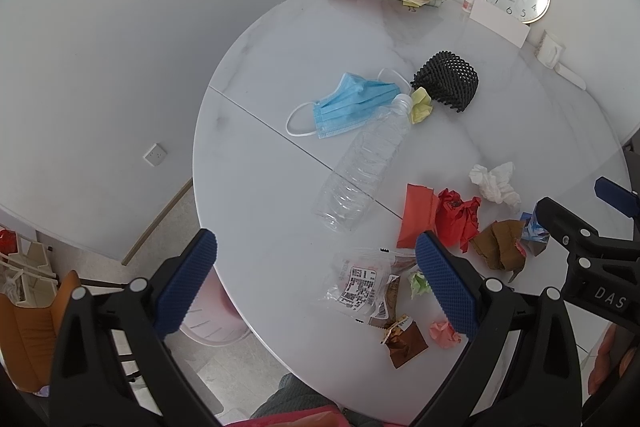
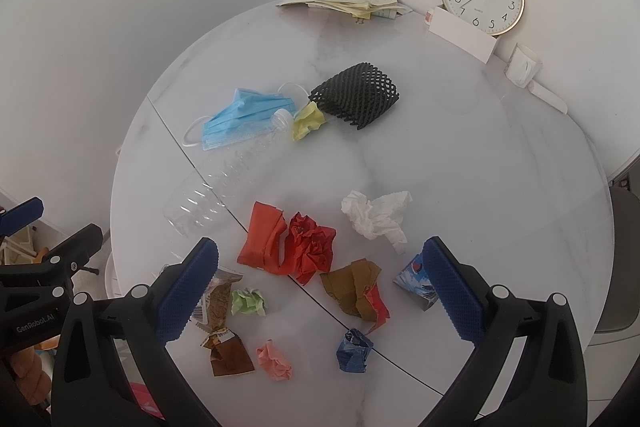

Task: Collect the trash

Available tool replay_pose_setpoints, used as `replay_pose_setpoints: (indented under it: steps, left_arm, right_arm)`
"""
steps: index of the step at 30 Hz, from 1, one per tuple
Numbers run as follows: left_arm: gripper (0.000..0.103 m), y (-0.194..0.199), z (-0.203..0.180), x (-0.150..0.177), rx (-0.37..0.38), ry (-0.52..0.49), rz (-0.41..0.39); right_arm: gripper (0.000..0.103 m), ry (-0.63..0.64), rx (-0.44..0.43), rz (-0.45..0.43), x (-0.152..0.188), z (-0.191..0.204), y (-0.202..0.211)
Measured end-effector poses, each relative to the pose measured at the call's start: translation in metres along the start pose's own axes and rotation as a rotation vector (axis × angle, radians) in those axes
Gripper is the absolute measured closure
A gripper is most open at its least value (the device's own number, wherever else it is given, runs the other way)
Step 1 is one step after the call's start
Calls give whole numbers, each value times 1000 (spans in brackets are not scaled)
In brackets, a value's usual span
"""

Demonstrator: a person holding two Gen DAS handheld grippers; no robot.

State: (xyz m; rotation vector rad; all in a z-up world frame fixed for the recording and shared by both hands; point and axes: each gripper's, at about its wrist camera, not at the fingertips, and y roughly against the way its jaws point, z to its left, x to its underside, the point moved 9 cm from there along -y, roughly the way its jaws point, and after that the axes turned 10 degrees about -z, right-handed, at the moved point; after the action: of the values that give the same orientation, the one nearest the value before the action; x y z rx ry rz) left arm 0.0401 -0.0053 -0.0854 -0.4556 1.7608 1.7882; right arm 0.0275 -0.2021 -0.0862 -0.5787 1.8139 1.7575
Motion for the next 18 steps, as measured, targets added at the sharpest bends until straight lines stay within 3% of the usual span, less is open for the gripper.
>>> replay_pose_setpoints:
  steps: [10,18]
  left_arm:
    - [8,-2,6,10,51,1,-32]
    - [8,-18,17,47,75,1,45]
  right_arm:
    - [2,-49,-12,-56,10,-20,0]
    - [2,-101,-85,-38,52,-53,-16]
